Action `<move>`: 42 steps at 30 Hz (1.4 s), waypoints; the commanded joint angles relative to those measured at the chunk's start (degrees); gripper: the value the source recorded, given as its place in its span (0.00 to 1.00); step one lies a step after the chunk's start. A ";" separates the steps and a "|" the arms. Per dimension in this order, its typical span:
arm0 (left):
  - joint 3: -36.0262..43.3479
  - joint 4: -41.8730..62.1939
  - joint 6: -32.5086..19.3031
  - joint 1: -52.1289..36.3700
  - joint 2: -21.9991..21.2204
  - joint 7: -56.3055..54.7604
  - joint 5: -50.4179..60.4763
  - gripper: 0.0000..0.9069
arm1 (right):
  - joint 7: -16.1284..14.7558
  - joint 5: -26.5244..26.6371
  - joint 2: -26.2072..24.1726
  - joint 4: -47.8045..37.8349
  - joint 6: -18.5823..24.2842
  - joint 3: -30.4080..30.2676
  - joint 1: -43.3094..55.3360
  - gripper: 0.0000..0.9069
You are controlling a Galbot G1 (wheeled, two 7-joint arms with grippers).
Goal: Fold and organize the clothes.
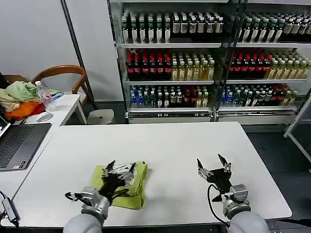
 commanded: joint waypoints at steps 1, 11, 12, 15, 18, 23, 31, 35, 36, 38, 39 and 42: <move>-9.32 4.96 3.14 0.87 1.68 -4.64 -6.62 1.00 | -0.08 0.12 -0.24 0.16 0.16 1.15 -0.46 1.00; -11.99 11.47 4.39 -0.01 1.02 -2.46 -9.75 1.00 | -0.03 0.11 -1.27 0.41 0.22 2.33 -1.64 1.00; -12.02 11.56 4.39 0.08 1.02 -2.46 -10.17 1.00 | 0.06 0.10 -1.21 0.35 0.30 2.25 -1.62 1.00; -11.94 11.08 4.39 0.73 0.94 -1.40 -10.17 1.00 | 0.16 0.01 -0.92 0.30 0.44 1.96 -1.52 1.00; -11.88 11.14 4.41 1.02 0.85 -0.83 -10.12 1.00 | 0.16 -0.04 -0.60 0.25 0.45 1.77 -1.47 1.00; -11.77 11.38 4.11 1.69 0.65 0.67 -10.10 1.00 | 0.33 -0.19 -0.42 0.56 1.12 2.19 -1.72 1.00; -11.30 13.40 -0.48 1.94 0.12 1.56 -9.03 1.00 | 0.39 -0.16 -0.45 0.48 1.46 2.56 -2.08 1.00; -11.11 13.07 -0.63 2.64 0.12 1.63 -9.07 1.00 | 0.38 -0.18 -0.36 0.26 1.50 2.15 -1.85 1.00; -10.97 13.06 -0.76 2.71 0.10 1.47 -9.10 0.94 | 0.39 -0.18 -0.35 0.20 1.49 2.08 -1.77 1.00; -10.85 13.12 -0.84 2.71 -0.04 1.12 -9.41 0.06 | 0.39 -0.17 -0.30 0.16 1.48 1.89 -1.65 1.00; -10.81 13.01 -0.86 2.89 -0.07 1.19 -9.43 0.06 | 0.38 -0.18 -0.29 0.18 1.47 1.86 -1.67 1.00; -10.38 12.08 -0.83 3.52 -0.17 1.23 -9.41 0.06 | 0.36 -0.17 -0.33 0.18 1.42 1.82 -1.69 1.00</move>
